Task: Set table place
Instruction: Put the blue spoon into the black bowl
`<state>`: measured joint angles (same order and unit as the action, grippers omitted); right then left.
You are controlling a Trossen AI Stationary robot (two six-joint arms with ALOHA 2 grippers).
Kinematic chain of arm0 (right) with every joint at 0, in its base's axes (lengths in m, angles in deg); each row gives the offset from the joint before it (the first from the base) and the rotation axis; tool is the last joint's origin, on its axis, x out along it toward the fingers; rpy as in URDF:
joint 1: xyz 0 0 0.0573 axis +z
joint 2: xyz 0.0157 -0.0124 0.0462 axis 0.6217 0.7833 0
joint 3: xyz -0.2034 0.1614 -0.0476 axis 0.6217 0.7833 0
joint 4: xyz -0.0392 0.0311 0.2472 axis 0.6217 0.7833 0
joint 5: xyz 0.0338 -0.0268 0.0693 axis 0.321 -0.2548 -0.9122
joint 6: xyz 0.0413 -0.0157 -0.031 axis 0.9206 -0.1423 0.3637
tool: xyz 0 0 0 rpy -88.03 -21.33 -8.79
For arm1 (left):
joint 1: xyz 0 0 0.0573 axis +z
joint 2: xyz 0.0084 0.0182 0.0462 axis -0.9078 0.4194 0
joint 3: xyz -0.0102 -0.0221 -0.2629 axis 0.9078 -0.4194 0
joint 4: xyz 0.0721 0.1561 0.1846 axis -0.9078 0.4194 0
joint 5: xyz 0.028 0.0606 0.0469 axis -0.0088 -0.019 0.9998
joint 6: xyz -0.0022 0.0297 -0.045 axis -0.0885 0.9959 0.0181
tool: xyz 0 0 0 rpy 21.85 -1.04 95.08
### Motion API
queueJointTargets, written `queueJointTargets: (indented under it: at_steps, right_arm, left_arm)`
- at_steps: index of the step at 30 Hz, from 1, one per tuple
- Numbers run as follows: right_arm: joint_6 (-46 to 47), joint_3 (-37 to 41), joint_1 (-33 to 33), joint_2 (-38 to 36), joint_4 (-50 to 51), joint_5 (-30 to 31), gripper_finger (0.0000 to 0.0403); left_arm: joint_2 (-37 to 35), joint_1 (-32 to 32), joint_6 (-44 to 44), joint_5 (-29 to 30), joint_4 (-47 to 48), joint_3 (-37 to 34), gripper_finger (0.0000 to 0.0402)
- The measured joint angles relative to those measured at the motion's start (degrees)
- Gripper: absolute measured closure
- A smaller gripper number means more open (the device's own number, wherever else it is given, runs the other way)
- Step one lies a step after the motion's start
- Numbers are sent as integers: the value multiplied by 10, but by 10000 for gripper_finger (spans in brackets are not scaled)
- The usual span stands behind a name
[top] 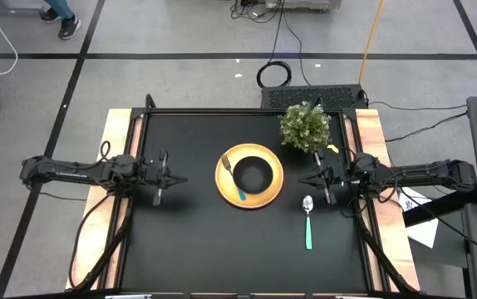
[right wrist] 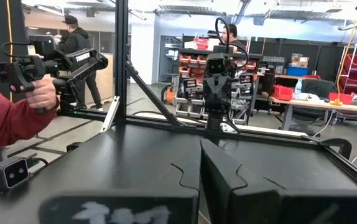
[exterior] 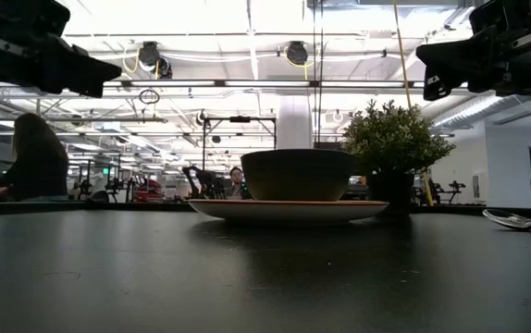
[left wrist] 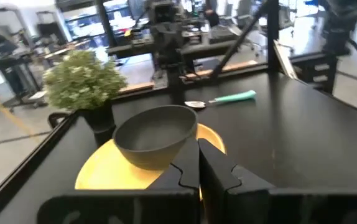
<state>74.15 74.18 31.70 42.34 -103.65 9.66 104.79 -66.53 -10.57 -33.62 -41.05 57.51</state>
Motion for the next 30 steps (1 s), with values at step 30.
queueJointTargets:
  at_steps: [30]
  right_arm:
    - [11, 0, 9, 12, -23, -32, 403]
  left_arm:
    - [1, 0, -4, -27, -16, -5, 391]
